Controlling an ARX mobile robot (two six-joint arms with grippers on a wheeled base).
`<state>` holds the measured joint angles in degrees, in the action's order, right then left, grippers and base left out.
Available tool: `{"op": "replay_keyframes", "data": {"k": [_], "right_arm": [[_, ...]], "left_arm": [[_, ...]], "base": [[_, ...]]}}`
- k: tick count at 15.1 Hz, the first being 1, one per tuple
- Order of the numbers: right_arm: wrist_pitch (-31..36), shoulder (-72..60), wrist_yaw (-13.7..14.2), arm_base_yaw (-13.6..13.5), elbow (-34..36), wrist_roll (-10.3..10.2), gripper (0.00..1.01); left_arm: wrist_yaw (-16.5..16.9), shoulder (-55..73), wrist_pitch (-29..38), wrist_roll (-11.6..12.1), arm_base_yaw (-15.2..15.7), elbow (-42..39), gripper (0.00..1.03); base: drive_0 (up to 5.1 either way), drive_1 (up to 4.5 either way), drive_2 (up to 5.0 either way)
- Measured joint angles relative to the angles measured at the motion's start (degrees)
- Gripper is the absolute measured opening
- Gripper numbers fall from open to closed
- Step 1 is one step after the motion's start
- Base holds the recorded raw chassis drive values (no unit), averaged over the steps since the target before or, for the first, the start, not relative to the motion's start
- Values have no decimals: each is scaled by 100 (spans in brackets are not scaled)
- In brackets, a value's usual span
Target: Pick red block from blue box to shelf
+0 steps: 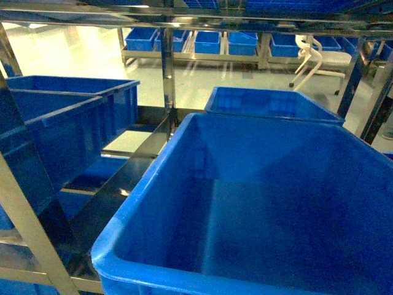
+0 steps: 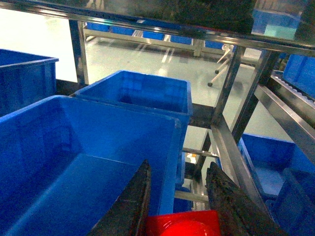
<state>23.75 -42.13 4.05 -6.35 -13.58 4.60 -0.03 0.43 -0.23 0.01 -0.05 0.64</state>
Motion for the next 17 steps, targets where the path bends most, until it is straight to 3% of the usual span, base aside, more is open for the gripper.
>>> {"op": "replay_keyframes", "data": {"k": [17], "right_arm": [[0, 0, 0, 0, 0, 0, 27]], "left_arm": [[0, 0, 0, 0, 0, 0, 98]], "base": [[0, 0, 0]]}}
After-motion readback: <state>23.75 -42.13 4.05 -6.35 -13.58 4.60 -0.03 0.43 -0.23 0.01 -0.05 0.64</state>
